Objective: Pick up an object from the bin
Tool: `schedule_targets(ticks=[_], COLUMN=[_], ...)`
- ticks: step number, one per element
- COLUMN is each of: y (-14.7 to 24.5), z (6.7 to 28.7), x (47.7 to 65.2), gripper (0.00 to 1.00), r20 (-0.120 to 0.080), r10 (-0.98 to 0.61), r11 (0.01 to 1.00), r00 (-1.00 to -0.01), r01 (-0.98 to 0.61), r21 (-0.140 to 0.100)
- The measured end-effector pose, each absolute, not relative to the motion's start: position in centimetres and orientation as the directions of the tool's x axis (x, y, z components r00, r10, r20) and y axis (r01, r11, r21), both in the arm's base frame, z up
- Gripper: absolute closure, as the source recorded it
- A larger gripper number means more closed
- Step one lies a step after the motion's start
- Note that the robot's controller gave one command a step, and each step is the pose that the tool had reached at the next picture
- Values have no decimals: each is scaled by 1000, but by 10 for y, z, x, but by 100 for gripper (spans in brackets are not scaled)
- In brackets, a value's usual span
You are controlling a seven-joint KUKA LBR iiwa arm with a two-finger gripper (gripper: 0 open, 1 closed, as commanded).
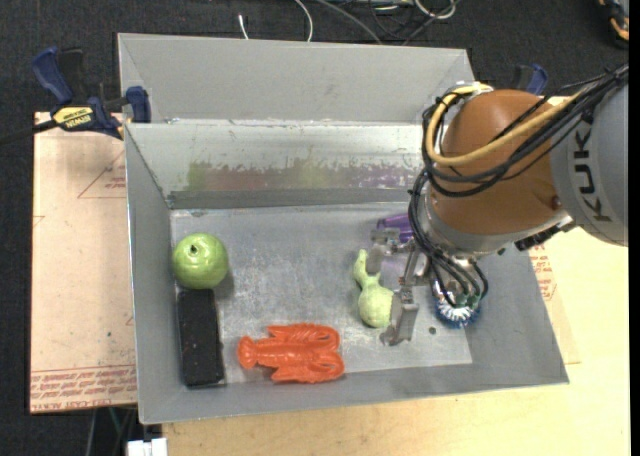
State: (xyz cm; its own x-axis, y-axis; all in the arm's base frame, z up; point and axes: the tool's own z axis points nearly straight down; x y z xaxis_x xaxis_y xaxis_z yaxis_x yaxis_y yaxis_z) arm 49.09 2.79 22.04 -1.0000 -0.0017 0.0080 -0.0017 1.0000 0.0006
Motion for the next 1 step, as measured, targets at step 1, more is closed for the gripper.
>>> schedule_targets(ticks=[1], y=[28], z=[225], x=[492], gripper=[0], r20=[0], r10=[0], r11=[1000], r00=[-1000], r01=[0], r21=[1])
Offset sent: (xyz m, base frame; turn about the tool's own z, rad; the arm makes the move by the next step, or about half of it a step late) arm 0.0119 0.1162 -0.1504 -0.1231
